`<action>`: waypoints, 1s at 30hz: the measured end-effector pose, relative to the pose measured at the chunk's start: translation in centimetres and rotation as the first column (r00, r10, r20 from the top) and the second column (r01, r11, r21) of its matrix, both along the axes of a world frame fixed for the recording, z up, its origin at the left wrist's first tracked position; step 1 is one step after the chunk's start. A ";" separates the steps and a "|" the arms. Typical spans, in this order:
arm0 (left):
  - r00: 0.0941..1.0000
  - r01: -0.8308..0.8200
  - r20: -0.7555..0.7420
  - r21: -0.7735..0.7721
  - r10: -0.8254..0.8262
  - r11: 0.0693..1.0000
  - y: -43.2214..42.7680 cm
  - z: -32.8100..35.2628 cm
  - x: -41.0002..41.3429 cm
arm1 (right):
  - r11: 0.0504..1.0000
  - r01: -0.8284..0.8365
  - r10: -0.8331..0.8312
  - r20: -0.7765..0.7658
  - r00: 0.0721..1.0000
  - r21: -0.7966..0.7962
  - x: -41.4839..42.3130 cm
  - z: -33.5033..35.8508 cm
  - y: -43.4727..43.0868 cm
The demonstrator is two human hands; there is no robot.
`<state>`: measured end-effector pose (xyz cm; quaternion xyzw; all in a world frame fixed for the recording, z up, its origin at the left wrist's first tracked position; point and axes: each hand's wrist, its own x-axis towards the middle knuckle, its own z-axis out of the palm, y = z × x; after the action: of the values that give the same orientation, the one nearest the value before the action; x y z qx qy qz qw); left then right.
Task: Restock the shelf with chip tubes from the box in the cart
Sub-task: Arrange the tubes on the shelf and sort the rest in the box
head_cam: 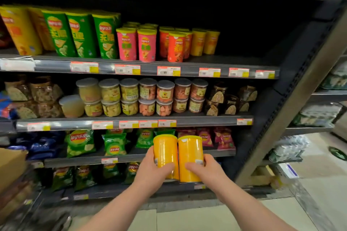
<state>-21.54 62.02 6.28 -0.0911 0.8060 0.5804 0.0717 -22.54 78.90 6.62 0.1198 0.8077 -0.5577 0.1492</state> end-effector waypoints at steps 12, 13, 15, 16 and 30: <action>0.996 0.077 -0.045 0.011 -0.076 0.997 5.1 2.2 -5.5 | 0.995 0.075 -0.078 -0.047 0.996 -0.068 -4.1 1.5 5.6; 0.995 0.092 -0.050 0.020 -0.091 0.996 5.8 2.4 -6.5 | 0.993 0.096 -0.100 -0.056 0.993 -0.065 -4.8 1.7 6.3; 0.991 0.124 -0.055 0.055 -0.121 0.991 7.4 3.0 -8.6 | 0.990 0.131 -0.135 -0.085 0.987 -0.050 -6.3 2.5 8.0; 0.988 0.145 -0.060 0.073 -0.141 0.987 8.1 3.3 -9.7 | 0.988 0.146 -0.150 -0.103 0.983 -0.046 -7.1 2.9 8.8; 0.944 0.217 -0.270 0.082 -0.187 0.973 10.8 9.7 -25.2 | 0.983 0.170 -0.182 -0.326 0.928 -0.067 -22.0 10.5 12.2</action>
<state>-46.70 72.79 15.99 0.0732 0.7801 0.6207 0.0293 -44.49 91.07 17.15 0.0939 0.7966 -0.5960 -0.0367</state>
